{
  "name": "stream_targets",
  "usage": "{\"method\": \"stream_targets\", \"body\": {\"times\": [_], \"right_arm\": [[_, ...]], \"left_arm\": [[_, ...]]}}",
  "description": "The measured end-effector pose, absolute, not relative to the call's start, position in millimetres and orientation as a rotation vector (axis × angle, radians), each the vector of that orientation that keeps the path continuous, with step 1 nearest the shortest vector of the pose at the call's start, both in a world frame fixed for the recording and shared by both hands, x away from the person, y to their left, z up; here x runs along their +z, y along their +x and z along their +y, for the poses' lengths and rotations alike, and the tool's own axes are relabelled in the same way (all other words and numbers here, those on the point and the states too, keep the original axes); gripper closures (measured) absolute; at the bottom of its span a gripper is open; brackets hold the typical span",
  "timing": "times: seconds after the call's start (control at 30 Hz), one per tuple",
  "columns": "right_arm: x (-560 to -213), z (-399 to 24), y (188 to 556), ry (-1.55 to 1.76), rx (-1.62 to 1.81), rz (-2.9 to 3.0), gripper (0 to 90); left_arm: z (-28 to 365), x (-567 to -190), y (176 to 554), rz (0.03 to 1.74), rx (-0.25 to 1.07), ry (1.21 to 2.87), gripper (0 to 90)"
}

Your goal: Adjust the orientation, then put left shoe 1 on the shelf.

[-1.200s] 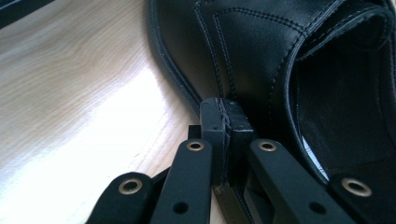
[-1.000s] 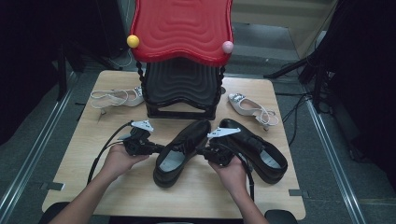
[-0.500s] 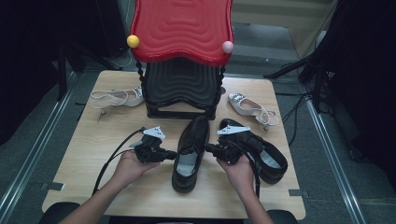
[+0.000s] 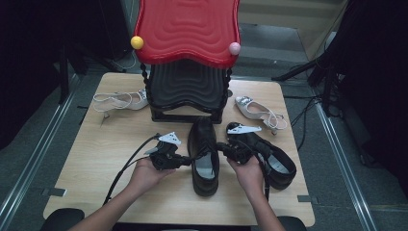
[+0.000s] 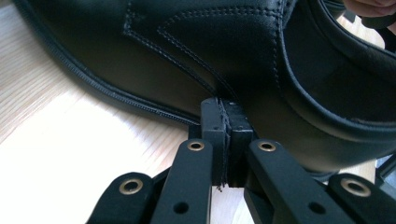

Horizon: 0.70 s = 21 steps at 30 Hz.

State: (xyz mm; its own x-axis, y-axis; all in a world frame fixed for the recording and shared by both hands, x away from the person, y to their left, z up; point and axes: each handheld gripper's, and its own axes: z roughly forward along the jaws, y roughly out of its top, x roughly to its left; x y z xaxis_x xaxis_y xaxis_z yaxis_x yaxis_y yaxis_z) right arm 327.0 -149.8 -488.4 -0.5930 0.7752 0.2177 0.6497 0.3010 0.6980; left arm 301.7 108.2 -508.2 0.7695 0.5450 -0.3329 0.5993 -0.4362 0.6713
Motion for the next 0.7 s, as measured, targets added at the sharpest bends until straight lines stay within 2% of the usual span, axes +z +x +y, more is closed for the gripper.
{"method": "stream_targets", "body": {"times": [0.1,0.13,0.27,0.5,0.7], "right_arm": [[-488.4,-153.9,331.5,1.353,1.175,2.408,89.5],[-486.8,-154.3,330.5,1.357,1.171,2.406,85.1],[-480.4,-158.4,326.7,1.36,1.197,2.392,79.1],[-467.2,-163.4,314.8,1.383,1.221,2.42,75.3],[-448.5,-157.7,304.4,1.375,1.235,2.425,70.9]], "left_arm": [[111.4,-507.1,302.7,0.853,-0.067,2.153,83.9],[113.2,-505.6,302.6,0.855,-0.047,2.17,78.3],[123.3,-499.1,303.9,0.858,-0.05,2.168,73.1],[143.2,-484.8,310.3,0.86,-0.078,2.128,73.4],[159.6,-465.7,321.3,0.857,-0.084,2.107,82.9]]}}
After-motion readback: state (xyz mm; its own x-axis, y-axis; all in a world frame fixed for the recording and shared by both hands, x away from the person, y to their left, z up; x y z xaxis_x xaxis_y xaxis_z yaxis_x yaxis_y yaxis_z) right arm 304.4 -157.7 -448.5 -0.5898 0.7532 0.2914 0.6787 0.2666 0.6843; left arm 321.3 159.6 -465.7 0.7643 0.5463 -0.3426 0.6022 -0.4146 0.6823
